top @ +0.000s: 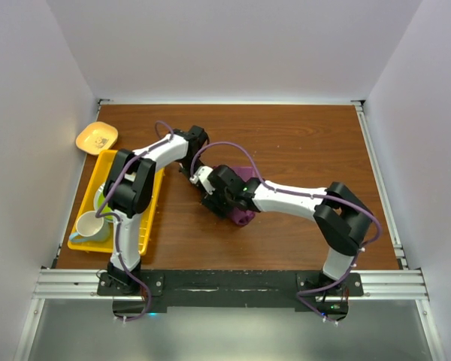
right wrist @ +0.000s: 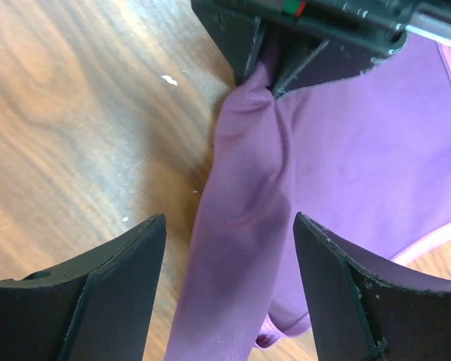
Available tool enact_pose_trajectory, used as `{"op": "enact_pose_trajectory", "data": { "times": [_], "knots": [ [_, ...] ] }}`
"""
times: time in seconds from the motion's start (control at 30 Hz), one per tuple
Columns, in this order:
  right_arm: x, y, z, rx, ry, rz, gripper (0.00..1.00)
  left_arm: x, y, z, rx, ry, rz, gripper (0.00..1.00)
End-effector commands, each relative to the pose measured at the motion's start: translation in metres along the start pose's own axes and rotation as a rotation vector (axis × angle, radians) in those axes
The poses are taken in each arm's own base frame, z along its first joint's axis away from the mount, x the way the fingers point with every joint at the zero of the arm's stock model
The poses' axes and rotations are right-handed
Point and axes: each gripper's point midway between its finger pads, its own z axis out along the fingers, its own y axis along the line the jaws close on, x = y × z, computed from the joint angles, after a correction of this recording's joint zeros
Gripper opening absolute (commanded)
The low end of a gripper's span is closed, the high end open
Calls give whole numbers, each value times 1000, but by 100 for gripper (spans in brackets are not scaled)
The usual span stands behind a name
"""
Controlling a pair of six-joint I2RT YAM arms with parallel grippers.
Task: Fold the napkin, place the utensils inside, and roll it up
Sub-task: Roll the napkin with the utensil
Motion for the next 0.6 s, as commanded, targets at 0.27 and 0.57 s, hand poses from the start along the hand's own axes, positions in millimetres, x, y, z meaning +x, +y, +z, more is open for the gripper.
{"op": "enact_pose_trajectory", "data": {
  "times": [0.27,0.57],
  "knots": [
    [-18,-10,24,305,-40,-95,77,15,5,-4,-3,118,-48,0],
    [19,-4,42,272,50,-72,6,13,8,-6,5,105,-10,0]
  ]
}}
